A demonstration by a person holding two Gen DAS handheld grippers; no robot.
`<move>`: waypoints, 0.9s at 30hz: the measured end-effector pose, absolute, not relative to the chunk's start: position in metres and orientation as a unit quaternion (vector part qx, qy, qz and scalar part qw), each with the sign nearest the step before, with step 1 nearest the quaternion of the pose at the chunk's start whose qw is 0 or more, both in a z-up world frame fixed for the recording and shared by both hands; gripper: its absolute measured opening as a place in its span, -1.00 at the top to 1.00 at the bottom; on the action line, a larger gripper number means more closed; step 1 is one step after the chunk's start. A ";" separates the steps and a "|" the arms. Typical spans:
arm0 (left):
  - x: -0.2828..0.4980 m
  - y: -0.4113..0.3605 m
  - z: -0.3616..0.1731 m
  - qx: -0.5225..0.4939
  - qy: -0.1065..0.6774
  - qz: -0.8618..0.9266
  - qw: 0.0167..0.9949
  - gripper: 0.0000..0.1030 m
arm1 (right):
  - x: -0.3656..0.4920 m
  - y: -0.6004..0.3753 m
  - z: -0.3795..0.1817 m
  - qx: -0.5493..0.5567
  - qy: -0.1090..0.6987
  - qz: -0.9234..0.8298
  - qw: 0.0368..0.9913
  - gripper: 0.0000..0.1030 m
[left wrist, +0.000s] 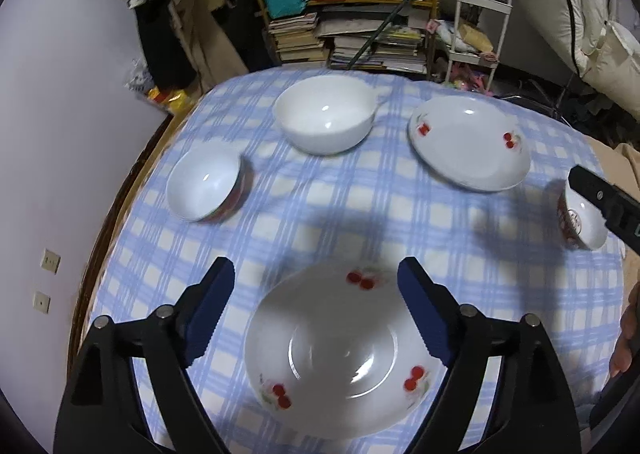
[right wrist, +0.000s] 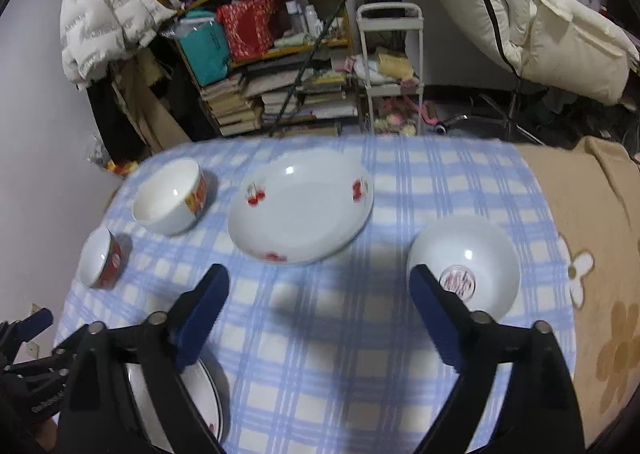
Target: Organize plates and bowls
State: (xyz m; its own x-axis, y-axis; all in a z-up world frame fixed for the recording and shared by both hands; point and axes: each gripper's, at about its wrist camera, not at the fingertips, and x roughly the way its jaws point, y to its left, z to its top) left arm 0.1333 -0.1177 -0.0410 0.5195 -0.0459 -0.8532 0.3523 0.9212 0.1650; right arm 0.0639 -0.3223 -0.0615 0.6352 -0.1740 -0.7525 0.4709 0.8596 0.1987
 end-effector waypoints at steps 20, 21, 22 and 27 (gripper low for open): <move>0.211 -0.194 -0.062 0.125 0.512 -0.144 0.838 -0.67 | 0.134 -0.396 -0.056 0.164 0.402 -0.150 0.889 -0.97; 0.215 -0.198 -0.068 0.122 0.518 -0.141 0.835 -0.67 | 0.139 -0.399 -0.059 0.166 0.402 -0.148 0.888 -0.97; 0.219 -0.201 -0.072 0.119 0.522 -0.140 0.833 -0.67 | 0.143 -0.402 -0.062 0.167 0.403 -0.146 0.888 -0.97; 0.239 -0.213 -0.092 0.096 0.537 -0.123 0.829 -0.67 | 0.167 -0.412 -0.085 0.171 0.426 -0.137 0.878 -0.84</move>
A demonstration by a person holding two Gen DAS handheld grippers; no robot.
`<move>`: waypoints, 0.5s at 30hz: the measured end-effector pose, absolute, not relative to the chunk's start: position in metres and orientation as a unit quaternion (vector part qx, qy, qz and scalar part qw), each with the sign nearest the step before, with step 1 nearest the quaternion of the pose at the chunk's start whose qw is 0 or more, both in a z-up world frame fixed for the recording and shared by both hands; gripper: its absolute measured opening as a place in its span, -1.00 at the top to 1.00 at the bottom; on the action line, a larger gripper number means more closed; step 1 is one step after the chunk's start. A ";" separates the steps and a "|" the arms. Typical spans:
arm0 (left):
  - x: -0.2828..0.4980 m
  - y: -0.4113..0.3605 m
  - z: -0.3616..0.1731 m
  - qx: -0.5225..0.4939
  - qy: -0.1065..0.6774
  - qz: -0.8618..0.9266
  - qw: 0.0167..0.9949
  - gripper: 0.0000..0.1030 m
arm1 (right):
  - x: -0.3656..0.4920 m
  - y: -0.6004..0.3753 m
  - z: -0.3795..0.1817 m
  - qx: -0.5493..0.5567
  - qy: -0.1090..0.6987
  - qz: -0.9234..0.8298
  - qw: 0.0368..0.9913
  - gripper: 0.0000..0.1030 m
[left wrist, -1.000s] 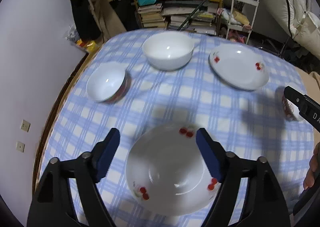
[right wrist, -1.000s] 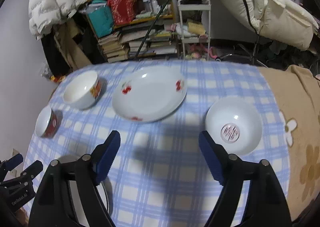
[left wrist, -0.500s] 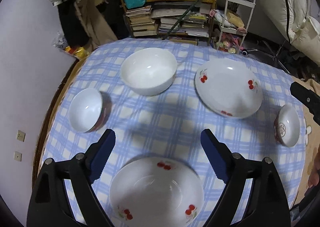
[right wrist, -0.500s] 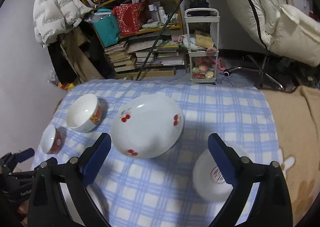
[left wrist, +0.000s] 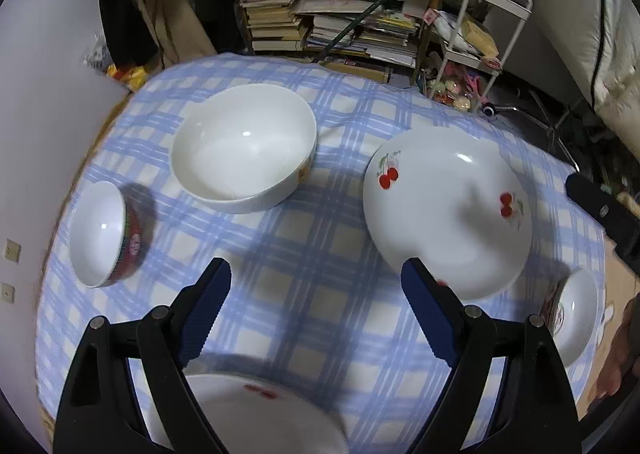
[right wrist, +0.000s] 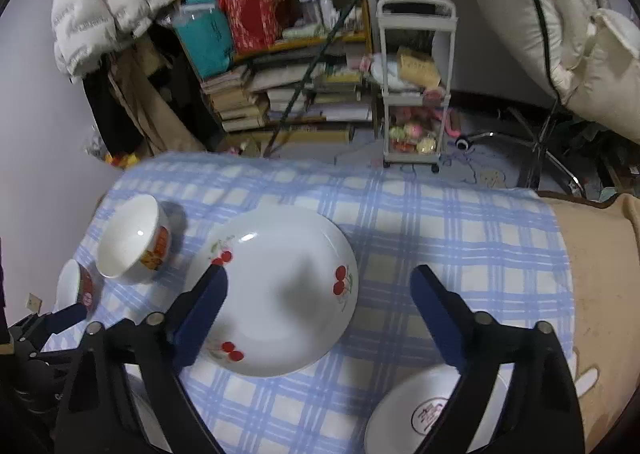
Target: Organize plates and bowls
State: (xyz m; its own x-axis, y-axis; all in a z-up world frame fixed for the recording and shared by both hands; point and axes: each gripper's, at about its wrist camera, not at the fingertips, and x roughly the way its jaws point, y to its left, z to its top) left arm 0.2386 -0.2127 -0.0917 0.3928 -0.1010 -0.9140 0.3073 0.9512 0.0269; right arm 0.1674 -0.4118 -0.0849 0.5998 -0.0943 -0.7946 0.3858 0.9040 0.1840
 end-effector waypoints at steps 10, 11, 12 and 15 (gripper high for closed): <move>0.264 -0.232 -0.119 0.097 0.544 -0.112 0.826 -0.66 | 0.196 -0.421 -0.127 0.171 0.472 -0.131 0.855 -0.69; 0.264 -0.234 -0.119 0.101 0.541 -0.112 0.827 -0.66 | 0.197 -0.422 -0.129 0.177 0.472 -0.127 0.854 -0.69; 0.265 -0.236 -0.121 0.104 0.539 -0.113 0.828 -0.66 | 0.198 -0.422 -0.131 0.181 0.472 -0.126 0.854 -0.69; 0.267 -0.241 -0.126 0.109 0.542 -0.120 0.824 -0.66 | 0.203 -0.426 -0.138 0.185 0.476 -0.129 0.850 -0.69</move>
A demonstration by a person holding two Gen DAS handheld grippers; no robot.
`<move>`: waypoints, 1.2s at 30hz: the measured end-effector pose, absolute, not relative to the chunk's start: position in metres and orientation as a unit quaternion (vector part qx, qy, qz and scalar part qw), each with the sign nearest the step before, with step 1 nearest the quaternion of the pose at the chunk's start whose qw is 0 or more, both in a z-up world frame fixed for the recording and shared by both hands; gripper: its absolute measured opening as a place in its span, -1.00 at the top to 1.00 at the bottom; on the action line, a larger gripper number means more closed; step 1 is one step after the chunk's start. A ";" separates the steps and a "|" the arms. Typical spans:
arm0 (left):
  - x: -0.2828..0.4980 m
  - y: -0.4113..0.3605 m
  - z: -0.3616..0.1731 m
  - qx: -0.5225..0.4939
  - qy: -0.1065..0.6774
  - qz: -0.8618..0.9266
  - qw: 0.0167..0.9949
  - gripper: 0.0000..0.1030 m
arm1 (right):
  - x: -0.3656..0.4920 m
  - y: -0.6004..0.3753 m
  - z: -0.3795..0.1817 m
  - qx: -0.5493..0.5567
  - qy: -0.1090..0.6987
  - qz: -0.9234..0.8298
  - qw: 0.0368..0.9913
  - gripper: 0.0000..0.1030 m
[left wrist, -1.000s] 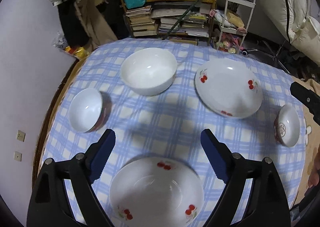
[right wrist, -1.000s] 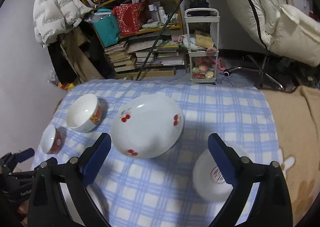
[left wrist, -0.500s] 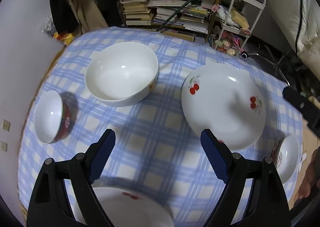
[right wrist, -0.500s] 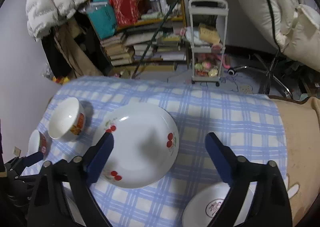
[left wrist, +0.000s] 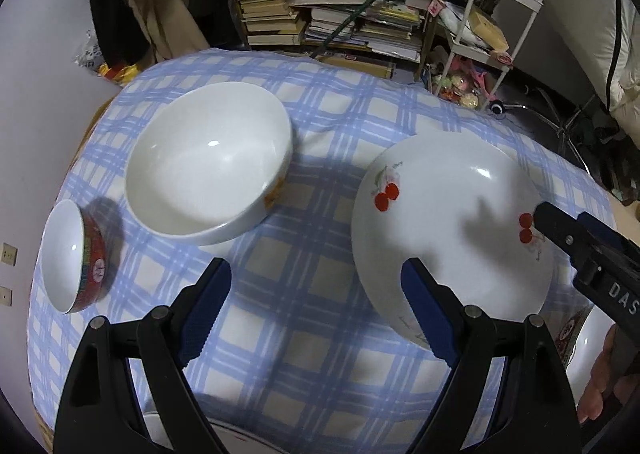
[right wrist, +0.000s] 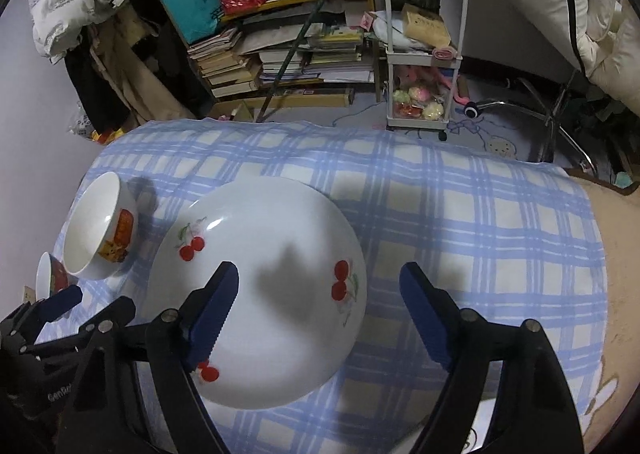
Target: Organize plates and bowls
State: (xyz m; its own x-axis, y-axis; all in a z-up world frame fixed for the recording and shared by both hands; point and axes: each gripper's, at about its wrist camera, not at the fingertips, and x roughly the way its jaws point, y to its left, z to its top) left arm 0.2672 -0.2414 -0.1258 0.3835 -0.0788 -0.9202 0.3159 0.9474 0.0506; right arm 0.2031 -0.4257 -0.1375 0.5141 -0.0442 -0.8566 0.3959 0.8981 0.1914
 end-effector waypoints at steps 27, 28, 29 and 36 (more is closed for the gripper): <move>0.321 -0.255 -0.172 0.030 0.642 -0.144 0.752 0.45 | 0.199 -0.462 -0.181 0.290 0.494 -0.114 0.812 0.84; 0.322 -0.256 -0.172 0.029 0.644 -0.151 0.749 0.52 | 0.199 -0.462 -0.181 0.289 0.494 -0.113 0.812 0.84; 0.323 -0.259 -0.173 0.030 0.648 -0.163 0.744 0.57 | 0.200 -0.461 -0.181 0.284 0.495 -0.113 0.813 0.83; 0.315 -0.277 -0.169 0.102 0.636 -0.176 0.745 0.59 | 0.204 -0.458 -0.180 0.252 0.499 -0.093 0.824 0.83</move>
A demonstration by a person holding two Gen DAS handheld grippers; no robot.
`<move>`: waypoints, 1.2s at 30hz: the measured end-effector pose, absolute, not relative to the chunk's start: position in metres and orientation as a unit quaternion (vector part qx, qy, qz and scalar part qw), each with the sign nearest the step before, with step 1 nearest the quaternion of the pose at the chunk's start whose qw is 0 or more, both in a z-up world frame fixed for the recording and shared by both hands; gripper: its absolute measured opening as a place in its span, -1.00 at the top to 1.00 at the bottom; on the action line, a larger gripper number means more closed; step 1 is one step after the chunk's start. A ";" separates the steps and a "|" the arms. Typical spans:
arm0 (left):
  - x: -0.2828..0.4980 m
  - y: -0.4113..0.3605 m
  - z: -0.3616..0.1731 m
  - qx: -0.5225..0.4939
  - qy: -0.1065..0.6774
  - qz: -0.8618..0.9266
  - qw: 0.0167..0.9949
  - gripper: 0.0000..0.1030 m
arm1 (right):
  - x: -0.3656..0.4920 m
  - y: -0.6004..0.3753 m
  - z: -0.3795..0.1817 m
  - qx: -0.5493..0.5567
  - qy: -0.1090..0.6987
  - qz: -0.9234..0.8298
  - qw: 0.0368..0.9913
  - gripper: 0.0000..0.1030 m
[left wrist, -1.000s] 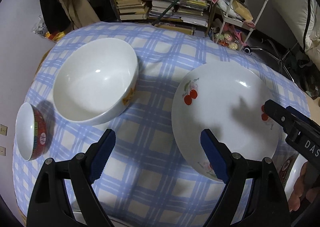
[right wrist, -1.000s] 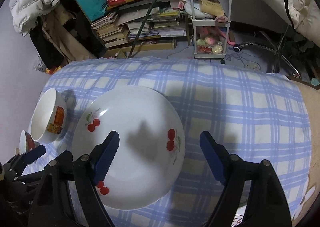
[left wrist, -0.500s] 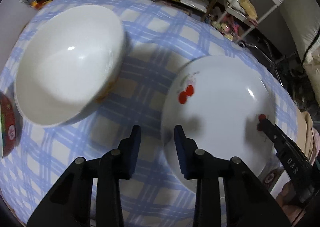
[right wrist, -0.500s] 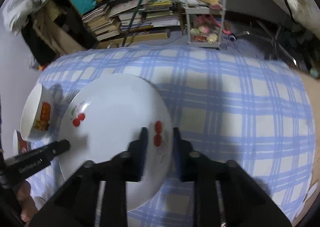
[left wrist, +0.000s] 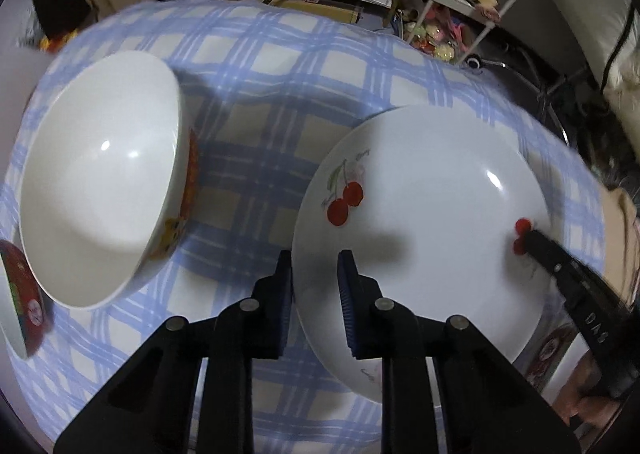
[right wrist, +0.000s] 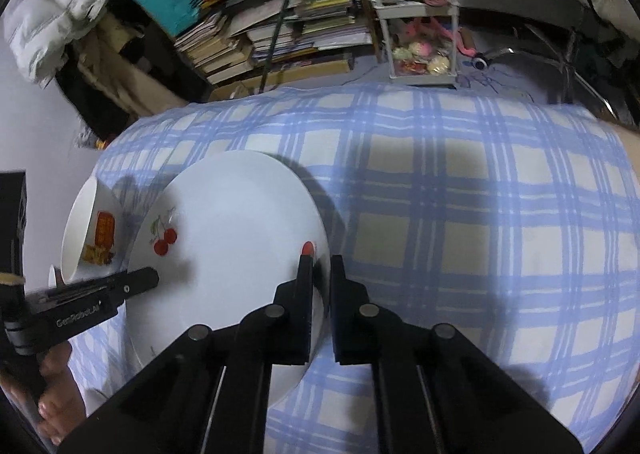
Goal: Organize plates and bowls
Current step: 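Lift the cherry-print plate with both tools and carry it across the table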
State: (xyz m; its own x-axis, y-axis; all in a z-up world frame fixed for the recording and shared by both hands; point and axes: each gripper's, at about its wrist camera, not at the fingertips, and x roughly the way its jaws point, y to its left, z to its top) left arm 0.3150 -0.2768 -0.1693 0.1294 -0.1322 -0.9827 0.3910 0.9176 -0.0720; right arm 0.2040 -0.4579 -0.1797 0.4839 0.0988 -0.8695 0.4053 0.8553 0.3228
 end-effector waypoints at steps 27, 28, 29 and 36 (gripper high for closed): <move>0.257 -0.204 -0.109 0.082 0.624 -0.197 0.752 0.59 | 0.149 -0.401 -0.134 0.225 0.481 -0.045 0.846 0.82; 0.255 -0.202 -0.106 0.081 0.622 -0.198 0.753 0.59 | 0.147 -0.400 -0.131 0.225 0.479 -0.045 0.847 0.82; 0.252 -0.199 -0.102 0.080 0.621 -0.200 0.754 0.59 | 0.144 -0.397 -0.128 0.223 0.476 -0.044 0.849 0.82; 0.228 -0.177 -0.078 0.080 0.608 -0.202 0.764 0.59 | 0.126 -0.380 -0.108 0.221 0.462 -0.041 0.858 0.82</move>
State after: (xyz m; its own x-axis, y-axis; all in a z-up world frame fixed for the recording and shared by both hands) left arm 0.2276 -0.1768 -0.0779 0.1791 -0.2106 -0.9610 0.4062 0.9055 -0.1227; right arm 0.1265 -0.3802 -0.1076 0.5704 0.1339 -0.8104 0.2745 0.8988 0.3418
